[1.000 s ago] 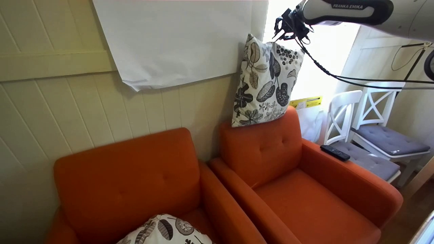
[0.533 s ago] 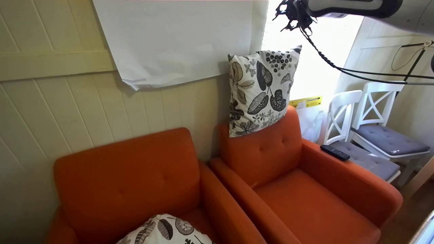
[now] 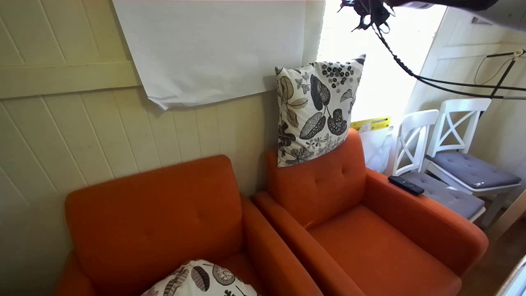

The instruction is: Put the pillow on the back of the sofa

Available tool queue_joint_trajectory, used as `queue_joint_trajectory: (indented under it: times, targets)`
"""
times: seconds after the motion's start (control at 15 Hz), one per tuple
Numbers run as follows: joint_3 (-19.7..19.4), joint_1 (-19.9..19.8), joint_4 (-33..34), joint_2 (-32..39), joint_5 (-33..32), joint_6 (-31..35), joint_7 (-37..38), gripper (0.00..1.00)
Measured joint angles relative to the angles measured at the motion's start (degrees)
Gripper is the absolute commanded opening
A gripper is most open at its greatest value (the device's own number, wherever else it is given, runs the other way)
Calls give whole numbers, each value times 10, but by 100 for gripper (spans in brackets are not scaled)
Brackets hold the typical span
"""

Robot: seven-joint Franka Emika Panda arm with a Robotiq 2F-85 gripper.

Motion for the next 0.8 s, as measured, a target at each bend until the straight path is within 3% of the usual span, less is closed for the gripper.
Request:
queue_joint_trajectory:
  times: [0.53,0.8]
  targets:
    - [-68,-34,14,-121,25,-363,-81,100]
    - [-78,-68,-41,-163,50,-462,-76,100]
